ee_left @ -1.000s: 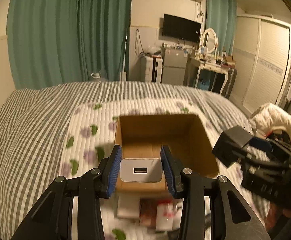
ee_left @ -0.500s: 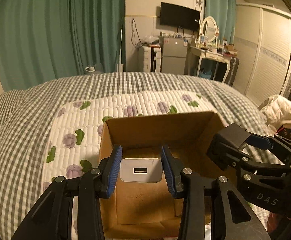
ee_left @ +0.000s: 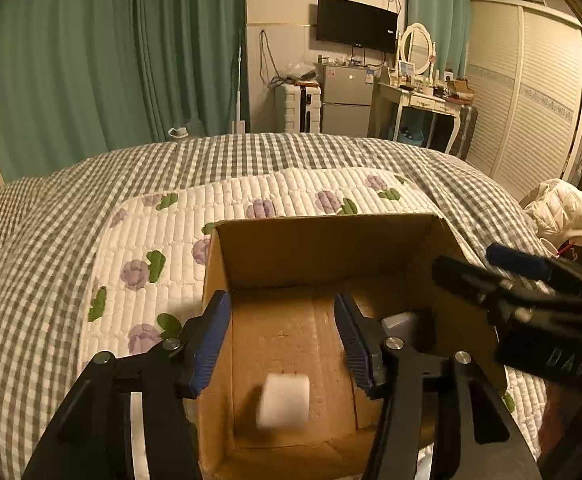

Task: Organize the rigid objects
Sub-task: 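Lower the white charger into the box with the left tool while the right tool drops the black adapter in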

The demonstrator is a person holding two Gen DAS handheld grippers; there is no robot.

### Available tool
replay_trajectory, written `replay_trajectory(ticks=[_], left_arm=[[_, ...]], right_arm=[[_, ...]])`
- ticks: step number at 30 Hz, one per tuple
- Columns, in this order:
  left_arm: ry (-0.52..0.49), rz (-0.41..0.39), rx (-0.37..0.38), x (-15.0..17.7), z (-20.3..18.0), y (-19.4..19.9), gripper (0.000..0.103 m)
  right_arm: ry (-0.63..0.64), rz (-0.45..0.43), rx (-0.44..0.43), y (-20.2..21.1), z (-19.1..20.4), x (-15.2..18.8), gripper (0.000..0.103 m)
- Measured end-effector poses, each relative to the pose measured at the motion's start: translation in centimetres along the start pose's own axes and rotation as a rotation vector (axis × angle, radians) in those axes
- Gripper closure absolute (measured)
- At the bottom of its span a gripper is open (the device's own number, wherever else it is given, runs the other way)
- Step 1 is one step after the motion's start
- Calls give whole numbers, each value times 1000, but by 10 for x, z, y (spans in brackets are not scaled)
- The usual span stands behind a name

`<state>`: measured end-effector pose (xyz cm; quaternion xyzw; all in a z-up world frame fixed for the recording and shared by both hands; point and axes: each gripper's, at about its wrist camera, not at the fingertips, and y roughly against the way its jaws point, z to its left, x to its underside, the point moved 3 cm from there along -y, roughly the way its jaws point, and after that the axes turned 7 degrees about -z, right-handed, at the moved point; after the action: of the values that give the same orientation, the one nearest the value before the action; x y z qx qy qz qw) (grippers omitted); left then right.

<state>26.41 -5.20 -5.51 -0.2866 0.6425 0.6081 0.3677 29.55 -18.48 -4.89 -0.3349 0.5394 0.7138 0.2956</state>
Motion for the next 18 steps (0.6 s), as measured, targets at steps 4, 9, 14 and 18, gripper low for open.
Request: replay_trajectory(ticks=[4, 9, 14, 18], left_arm=[[3, -16, -12, -4, 1, 24, 39], [11, -49, -23, -5, 7, 68, 26], [7, -64, -32, 4, 12, 109, 18], [11, -65, -41, 22, 16, 128, 12]], right_arm=[[32, -7, 33, 22, 1, -8, 22], [62, -26, 67, 64, 8, -11, 21], [111, -39, 91, 105, 24, -1, 17], [116, -36, 109, 128, 35, 17, 13]])
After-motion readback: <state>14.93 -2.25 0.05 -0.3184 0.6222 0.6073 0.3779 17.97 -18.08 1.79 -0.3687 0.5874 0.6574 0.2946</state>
